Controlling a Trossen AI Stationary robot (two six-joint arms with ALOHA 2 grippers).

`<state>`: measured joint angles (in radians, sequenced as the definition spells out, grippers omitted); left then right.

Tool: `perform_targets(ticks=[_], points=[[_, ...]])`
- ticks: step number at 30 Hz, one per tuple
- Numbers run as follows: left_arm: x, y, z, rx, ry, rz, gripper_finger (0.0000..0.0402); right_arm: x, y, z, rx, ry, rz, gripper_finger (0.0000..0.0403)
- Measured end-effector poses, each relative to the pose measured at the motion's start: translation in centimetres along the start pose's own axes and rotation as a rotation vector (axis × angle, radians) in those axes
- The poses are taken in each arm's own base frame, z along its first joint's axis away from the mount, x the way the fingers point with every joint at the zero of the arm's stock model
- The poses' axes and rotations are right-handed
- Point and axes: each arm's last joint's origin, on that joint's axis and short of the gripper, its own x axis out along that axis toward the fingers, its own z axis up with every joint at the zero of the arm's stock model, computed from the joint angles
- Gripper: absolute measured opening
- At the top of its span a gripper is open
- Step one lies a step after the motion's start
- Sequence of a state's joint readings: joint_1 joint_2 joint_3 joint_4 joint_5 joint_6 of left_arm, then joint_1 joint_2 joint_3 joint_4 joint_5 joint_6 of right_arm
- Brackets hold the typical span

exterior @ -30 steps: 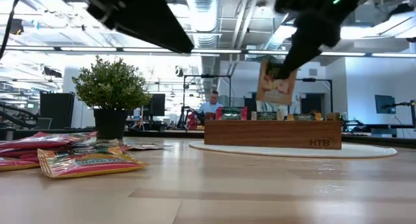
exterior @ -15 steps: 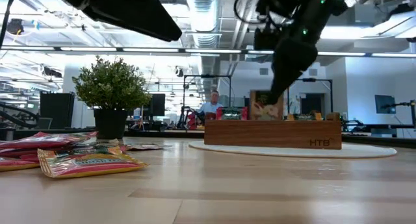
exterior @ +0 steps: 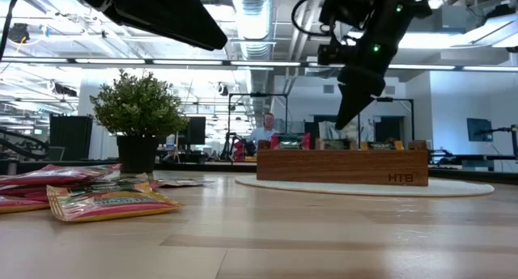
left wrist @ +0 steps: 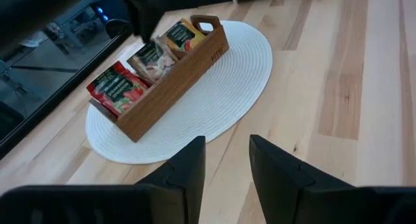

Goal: Pick & Place Tea
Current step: Put the brown tea bag into the middle section of the wooden organizer, then put the yellow tea bag into the right section of the wooden organizer

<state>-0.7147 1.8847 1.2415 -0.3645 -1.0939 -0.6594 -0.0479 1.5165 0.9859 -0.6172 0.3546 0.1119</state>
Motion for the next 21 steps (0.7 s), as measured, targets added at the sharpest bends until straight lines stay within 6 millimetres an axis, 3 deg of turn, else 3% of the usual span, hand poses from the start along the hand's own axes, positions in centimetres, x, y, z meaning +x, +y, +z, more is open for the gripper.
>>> perform_targets(ticks=[5,8,15,21], points=[[0.0,0.0,0.0,0.003,0.001,0.001,0.0113,-2.3,-0.3,-0.2,0.125,-0.085,-0.192,0.0155],[0.0,0.0,0.0,0.021,0.002,0.003,0.0113,-3.8,1.5,-0.5,0.136,-0.15,-0.173,0.0159],[-0.3,0.5,-0.5,-0.018,0.045,0.007,0.0113,-6.1,11.3,-2.6,0.05,-0.29,0.051,0.0127],[-0.6,4.6,-1.0,-0.126,0.303,0.109,0.0113,-5.6,19.3,-6.8,0.004,-0.3,0.189,0.0094]])
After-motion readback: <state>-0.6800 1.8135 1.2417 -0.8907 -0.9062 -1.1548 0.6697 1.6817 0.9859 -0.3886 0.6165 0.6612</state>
